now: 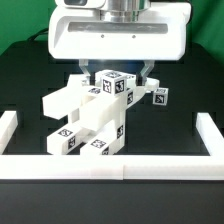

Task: Assemble chair

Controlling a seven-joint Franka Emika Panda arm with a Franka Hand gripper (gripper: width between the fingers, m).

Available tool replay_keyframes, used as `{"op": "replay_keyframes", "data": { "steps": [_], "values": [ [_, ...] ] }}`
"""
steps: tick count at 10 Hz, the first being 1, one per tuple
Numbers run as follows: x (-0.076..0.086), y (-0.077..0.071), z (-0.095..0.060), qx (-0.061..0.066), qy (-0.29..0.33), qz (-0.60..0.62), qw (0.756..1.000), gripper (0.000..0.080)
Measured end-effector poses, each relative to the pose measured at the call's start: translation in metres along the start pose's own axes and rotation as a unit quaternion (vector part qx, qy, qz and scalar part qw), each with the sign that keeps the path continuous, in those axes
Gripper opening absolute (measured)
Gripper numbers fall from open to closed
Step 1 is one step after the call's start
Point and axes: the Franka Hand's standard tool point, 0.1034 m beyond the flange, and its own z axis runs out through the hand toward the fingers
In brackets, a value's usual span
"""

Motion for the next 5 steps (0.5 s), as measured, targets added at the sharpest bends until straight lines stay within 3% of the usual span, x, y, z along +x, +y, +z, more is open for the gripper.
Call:
{"op": "replay_keyframes", "data": {
  "steps": [5],
  "values": [
    [0.0023,0.0049,0.0003,-0.006,0.01,-0.173,0.985,0.0649]
  ]
}}
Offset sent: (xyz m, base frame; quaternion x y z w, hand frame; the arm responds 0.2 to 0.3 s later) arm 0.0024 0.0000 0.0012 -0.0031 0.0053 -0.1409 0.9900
